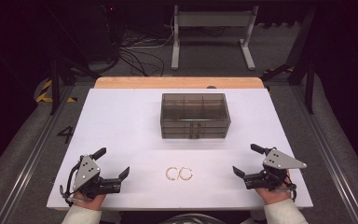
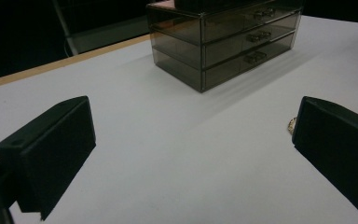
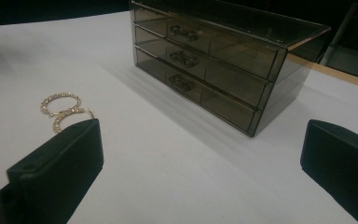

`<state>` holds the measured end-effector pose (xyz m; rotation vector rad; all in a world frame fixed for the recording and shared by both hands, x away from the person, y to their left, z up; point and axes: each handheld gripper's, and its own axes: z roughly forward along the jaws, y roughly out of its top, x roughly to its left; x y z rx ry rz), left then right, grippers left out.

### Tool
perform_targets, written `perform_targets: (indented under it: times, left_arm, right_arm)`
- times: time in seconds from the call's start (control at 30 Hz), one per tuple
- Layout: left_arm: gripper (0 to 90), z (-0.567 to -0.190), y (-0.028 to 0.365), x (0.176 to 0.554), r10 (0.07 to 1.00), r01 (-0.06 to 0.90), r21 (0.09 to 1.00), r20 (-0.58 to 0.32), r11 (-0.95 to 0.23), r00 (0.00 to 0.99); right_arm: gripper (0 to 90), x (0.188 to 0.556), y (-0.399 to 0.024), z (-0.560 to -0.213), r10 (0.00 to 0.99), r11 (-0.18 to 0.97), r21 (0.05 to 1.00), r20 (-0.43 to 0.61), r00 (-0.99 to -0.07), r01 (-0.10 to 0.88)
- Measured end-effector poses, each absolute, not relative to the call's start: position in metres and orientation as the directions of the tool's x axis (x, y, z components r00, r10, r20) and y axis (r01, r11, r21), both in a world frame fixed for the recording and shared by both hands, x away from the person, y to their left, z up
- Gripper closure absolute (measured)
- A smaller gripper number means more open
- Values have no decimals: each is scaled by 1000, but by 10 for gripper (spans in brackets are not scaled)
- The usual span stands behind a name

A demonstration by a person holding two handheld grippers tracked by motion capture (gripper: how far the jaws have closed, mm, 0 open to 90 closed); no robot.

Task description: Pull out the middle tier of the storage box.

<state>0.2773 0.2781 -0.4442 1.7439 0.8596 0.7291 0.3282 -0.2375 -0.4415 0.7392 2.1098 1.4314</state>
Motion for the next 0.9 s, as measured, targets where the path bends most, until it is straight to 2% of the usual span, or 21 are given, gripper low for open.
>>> perform_targets:
  times: [0.67, 0.9]
  left_arm:
    - [4, -444, 275, 277, 817, 205, 947, 89, -246, 569]
    - [5, -444, 276, 278, 814, 204, 948, 86, -244, 574]
  right_arm:
    - [16, 341, -216, -423, 651, 346, 919, -92, -753, 187]
    - [16, 347, -203, -412, 632, 357, 919, -107, -767, 166]
